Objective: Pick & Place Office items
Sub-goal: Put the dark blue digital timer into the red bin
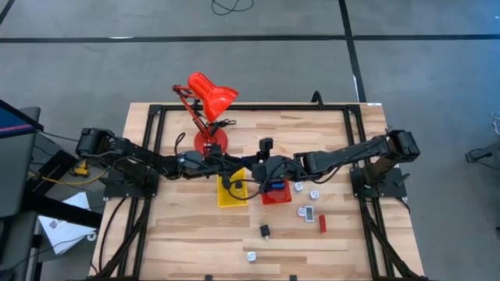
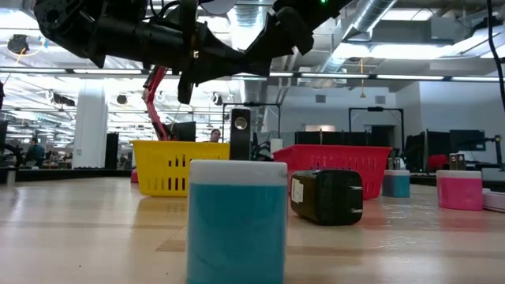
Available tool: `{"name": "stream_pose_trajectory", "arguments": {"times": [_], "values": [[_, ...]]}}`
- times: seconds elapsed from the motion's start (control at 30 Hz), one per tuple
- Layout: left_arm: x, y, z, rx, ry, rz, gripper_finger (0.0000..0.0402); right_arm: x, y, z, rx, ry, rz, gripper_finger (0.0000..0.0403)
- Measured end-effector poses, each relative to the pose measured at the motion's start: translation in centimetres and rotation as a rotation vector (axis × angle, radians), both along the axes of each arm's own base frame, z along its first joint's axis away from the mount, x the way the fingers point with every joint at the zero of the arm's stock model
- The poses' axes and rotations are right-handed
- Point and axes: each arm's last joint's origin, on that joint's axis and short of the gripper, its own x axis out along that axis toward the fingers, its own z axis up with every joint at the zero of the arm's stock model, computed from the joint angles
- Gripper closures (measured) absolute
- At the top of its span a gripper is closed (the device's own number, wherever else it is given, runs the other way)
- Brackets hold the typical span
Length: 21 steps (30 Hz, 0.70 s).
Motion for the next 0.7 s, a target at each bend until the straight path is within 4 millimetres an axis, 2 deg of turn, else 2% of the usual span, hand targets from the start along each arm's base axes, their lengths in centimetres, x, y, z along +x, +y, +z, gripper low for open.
{"name": "stream_pose_trajectory", "arguments": {"times": [0.37,0.47,0.7], "values": [[0.0,0.0,-0.1,0.054,0.026,-0.010,0.0341,-0.2,0.0,-0.2,0.027,0.023,-0.012,0.0255],[0.0,0.0,0.0,0.145,0.041,-0.023,0.0341,-0.8,0.0,0.2,0.084,0.021,-0.040,0.0231],[0.0,0.0,0.2,0.395,0.089,-0.032,0.0341,-2.5,-0.3,2.2,0.279,-0.052,-0.115,0.0144]]}}
